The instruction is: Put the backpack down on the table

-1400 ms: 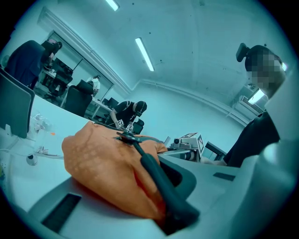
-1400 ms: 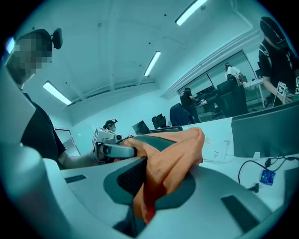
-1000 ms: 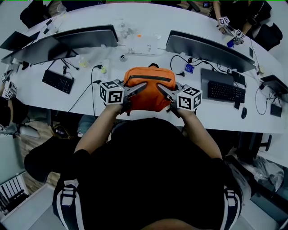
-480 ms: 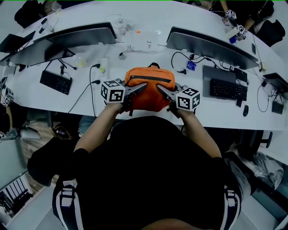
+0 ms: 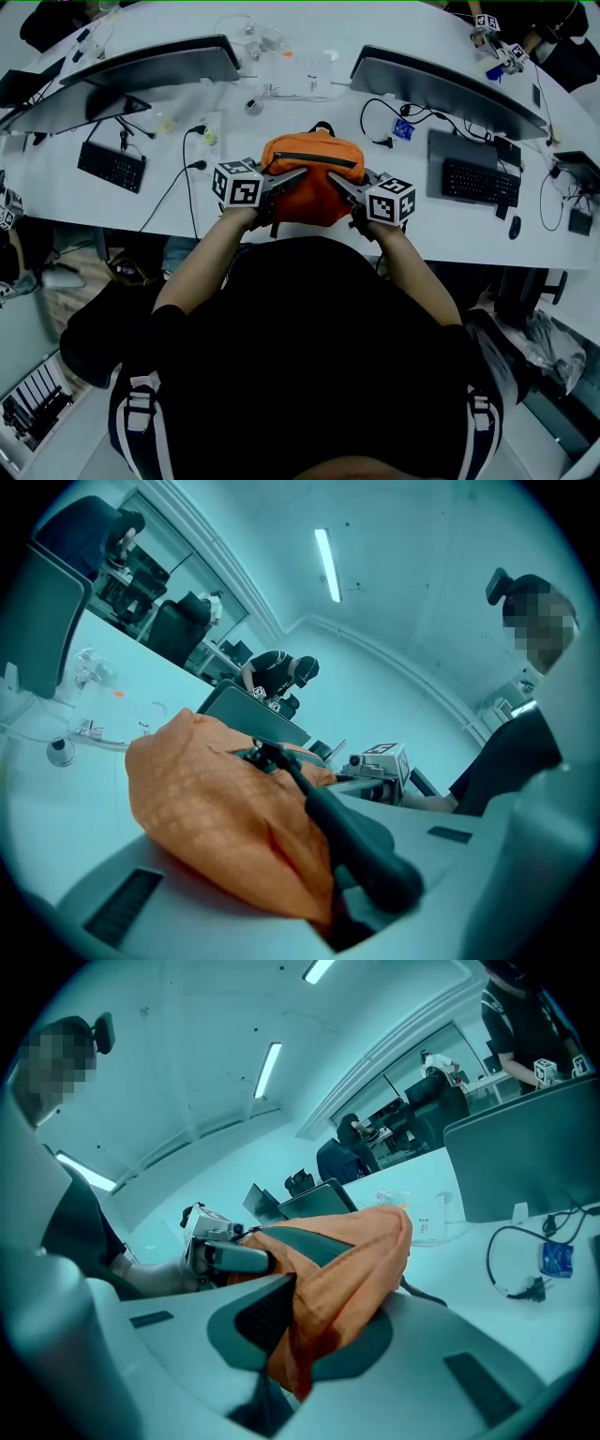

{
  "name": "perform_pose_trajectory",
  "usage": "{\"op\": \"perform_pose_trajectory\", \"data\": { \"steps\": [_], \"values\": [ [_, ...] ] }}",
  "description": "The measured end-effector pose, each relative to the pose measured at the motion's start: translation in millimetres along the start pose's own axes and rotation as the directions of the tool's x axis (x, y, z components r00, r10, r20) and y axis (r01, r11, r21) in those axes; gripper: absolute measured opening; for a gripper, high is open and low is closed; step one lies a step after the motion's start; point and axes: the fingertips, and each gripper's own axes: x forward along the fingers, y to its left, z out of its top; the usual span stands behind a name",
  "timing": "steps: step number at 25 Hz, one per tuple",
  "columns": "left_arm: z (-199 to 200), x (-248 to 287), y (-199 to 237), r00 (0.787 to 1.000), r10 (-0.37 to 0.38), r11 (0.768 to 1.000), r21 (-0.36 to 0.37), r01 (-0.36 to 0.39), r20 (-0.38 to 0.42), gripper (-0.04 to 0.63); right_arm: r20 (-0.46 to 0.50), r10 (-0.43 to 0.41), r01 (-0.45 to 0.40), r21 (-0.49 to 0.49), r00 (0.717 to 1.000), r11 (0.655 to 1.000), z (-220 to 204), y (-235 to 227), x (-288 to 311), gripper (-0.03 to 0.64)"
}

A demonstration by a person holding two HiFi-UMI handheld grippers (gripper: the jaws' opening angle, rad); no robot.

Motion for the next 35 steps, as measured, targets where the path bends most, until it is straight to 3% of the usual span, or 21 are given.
{"op": "perform_pose_trajectory", "data": {
  "steps": [25,35],
  "values": [
    [-8.0,34.6,81.5,1.000,-0.005,0.994,-0.105,0.002,-0.030,0.046,-0.083,-0.028,0.036,0.089,0.996,0.995,-11.5,-72.7,38.0,0.060],
    [-8.4,47.6,109.5,0.999,0.020,0.994,-0.107,-0.024,-0.042,0.046,-0.108,-0.063,0.070,0.056,0.992,0.996,-12.3,-99.5,50.5,0.060]
  ]
}}
